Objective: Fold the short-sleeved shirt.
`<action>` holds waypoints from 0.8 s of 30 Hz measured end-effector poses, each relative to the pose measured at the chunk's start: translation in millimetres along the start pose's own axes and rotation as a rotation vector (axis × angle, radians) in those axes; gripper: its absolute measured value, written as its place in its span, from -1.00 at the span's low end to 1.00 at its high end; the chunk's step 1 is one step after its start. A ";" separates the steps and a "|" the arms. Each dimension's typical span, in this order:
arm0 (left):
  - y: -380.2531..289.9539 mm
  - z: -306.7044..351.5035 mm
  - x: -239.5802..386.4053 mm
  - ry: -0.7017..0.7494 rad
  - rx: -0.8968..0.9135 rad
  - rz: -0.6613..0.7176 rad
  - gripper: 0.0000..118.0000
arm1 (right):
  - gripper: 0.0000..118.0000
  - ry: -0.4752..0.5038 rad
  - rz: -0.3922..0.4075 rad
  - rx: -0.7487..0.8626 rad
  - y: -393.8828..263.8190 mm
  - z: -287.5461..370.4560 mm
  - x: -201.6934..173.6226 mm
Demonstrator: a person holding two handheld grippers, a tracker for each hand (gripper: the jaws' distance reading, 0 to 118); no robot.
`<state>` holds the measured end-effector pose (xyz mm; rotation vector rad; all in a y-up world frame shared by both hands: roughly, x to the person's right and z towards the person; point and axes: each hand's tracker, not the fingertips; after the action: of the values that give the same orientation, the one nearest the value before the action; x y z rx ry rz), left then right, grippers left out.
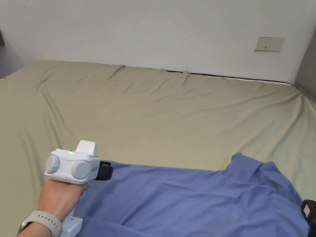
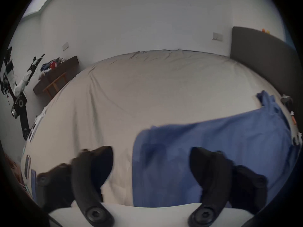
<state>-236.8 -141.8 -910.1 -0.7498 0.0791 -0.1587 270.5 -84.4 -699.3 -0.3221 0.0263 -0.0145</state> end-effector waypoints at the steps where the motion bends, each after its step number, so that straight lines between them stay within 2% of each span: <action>1: 6.0 -10.9 1.2 -0.001 0.001 0.002 0.64 | -0.94 -0.004 0.004 -0.011 1.2 -3.7 2.4; 4: 19.5 -45.5 10.7 -0.005 -0.063 -0.002 0.58 | -0.94 -0.029 0.013 -0.058 5.5 -23.2 17.6; 5: 21.2 -56.1 14.3 0.003 -0.089 -0.007 0.51 | -0.94 -0.044 0.022 -0.088 6.8 -32.3 23.6; 6: 20.9 -63.7 18.6 0.004 -0.116 -0.037 0.27 | -0.94 -0.057 0.028 -0.113 9.4 -44.2 30.5; 7: 20.1 -68.3 22.5 -0.013 -0.138 -0.078 -0.07 | -0.94 -0.065 0.025 -0.148 12.3 -58.5 38.4; 8: 19.3 -63.0 22.9 -0.105 -0.119 -0.070 -0.36 | -0.94 -0.070 0.022 -0.185 14.6 -71.9 44.5; 10: 25.5 -47.8 25.1 -0.120 -0.099 0.016 -1.00 | -0.94 -0.085 0.008 -0.237 18.1 -108.8 62.3; 11: 26.0 -46.5 22.7 -0.111 -0.096 0.002 -1.00 | -0.89 -0.082 0.008 -0.277 20.0 -126.7 67.9; 12: 25.4 -38.4 24.6 -0.089 -0.073 -0.014 -1.00 | -0.63 -0.051 0.008 -0.331 20.7 -151.3 75.6; 13: 25.3 -31.5 25.6 -0.091 -0.058 -0.024 -1.00 | -0.09 -0.035 0.010 -0.369 20.3 -173.6 82.8; 14: 25.6 -25.7 25.4 -0.105 -0.050 -0.026 -1.00 | 0.69 -0.046 0.021 -0.390 19.3 -193.2 85.7; 15: 28.2 -23.7 21.4 -0.113 -0.041 -0.021 -1.00 | 0.95 -0.075 0.040 -0.437 17.7 -214.5 87.5; 16: 29.2 -17.7 20.8 -0.114 -0.031 -0.017 -1.00 | 0.97 -0.087 0.045 -0.469 16.1 -233.6 90.1; 17: 30.2 -13.8 20.7 -0.112 -0.025 -0.014 -1.00 | 0.88 -0.078 0.039 -0.456 14.9 -247.9 92.3; 18: 31.3 -10.5 20.5 -0.115 -0.021 -0.013 -1.00 | 0.81 -0.049 0.020 -0.507 12.5 -263.6 95.5; 19: 33.4 -14.1 16.5 -0.118 -0.025 -0.012 -1.00 | 0.71 -0.063 -0.010 -0.553 9.0 -277.7 97.0; 20: 34.0 -13.9 16.5 -0.118 -0.027 -0.011 -1.00 | 0.41 -0.074 -0.020 -0.588 6.4 -286.9 97.0; 21: 34.1 -13.9 16.9 -0.113 -0.029 -0.012 -1.00 | 0.02 -0.067 -0.022 -0.633 1.3 -294.2 97.3; 22: 34.1 -14.3 17.0 -0.105 -0.032 -0.012 -1.00 | -0.17 -0.095 -0.018 -0.669 -1.6 -299.8 96.3; 23: 34.3 -16.7 15.6 -0.102 -0.034 -0.010 -1.00 | -0.39 -0.075 -0.056 -0.692 -2.0 -298.4 96.0; 24: 34.8 -17.5 15.9 -0.102 -0.043 -0.010 -1.00 | -0.92 -0.086 -0.075 -0.634 5.9 -296.2 97.2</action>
<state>-219.4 -131.2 -946.9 -0.7998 -0.0185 -0.1286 359.3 -174.3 -984.3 -0.9571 -0.0687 -0.0677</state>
